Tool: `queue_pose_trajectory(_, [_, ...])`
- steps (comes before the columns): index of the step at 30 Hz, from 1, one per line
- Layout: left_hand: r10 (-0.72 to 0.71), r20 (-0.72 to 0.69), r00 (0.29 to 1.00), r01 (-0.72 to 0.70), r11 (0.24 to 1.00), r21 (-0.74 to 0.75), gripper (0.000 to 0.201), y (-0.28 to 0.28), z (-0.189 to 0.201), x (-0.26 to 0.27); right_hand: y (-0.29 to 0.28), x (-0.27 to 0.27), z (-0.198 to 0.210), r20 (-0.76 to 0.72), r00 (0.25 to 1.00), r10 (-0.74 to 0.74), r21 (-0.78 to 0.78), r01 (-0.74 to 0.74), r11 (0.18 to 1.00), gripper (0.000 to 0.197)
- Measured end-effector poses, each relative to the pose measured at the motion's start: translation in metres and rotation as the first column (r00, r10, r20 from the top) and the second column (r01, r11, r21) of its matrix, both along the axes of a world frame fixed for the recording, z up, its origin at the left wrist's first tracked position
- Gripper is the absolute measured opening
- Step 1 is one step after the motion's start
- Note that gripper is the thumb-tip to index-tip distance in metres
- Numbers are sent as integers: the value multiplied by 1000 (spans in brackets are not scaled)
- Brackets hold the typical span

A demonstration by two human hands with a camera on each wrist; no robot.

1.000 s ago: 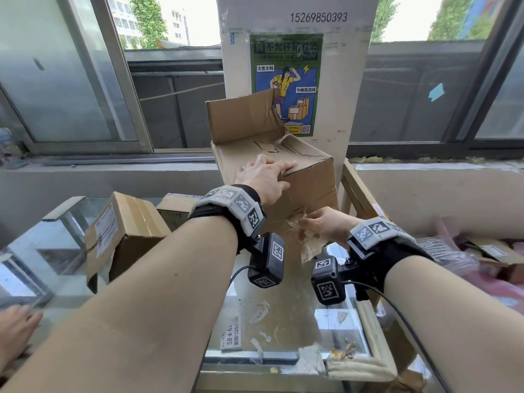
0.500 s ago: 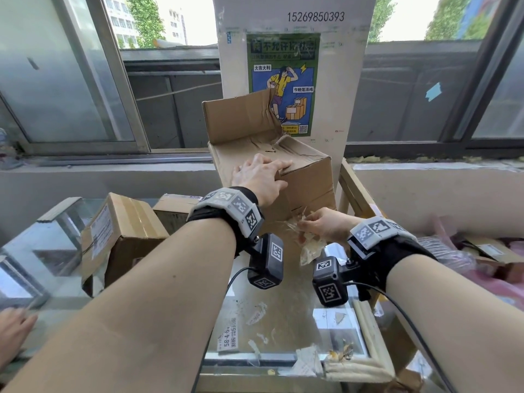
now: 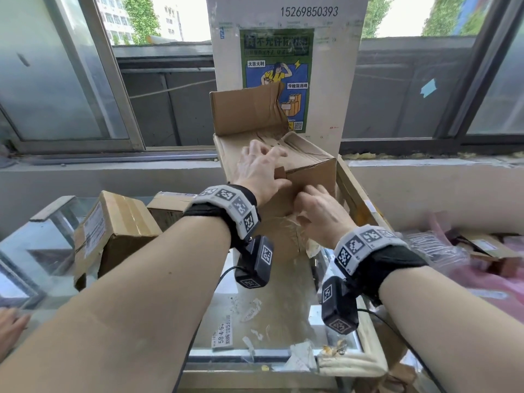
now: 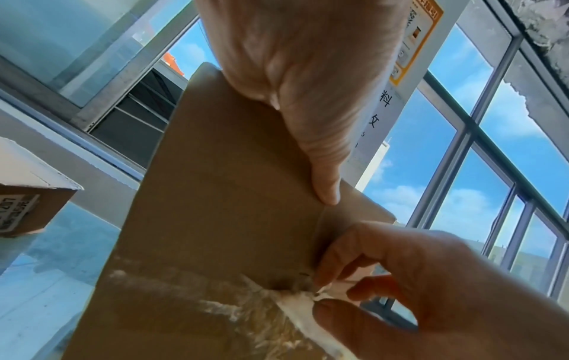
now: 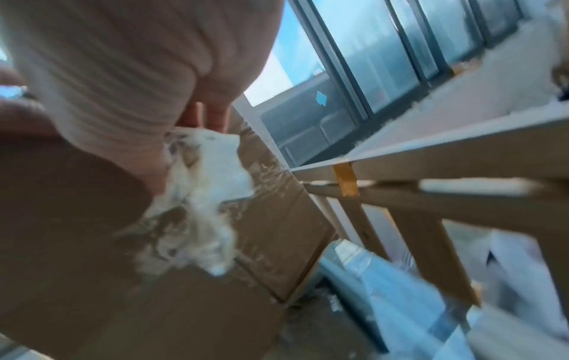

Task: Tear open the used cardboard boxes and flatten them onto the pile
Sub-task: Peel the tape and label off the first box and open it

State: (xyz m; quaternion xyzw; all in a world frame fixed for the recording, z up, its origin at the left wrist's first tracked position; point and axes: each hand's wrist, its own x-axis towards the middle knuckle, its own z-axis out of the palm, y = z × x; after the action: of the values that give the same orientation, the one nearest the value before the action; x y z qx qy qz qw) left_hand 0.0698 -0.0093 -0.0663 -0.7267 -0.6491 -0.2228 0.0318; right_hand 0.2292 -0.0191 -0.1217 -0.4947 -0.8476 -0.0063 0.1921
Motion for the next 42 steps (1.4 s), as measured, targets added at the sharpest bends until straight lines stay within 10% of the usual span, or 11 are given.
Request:
queue_pose_trajectory(7, [-28, -52, 998, 39, 973, 227, 62, -8, -19, -2, -1, 1, -16, 87, 990, 115, 47, -119, 992, 24])
queue_pose_trajectory(11, [-6, -316, 949, 69, 980, 189, 75, -8, -30, -5, -2, -3, -20, 96, 995, 9, 21, -11, 1000, 25])
queue_pose_trajectory(42, [106, -112, 988, -100, 993, 60, 75, -7, -28, -1, -13, -20, -37, -10, 996, -88, 86, 88, 992, 28])
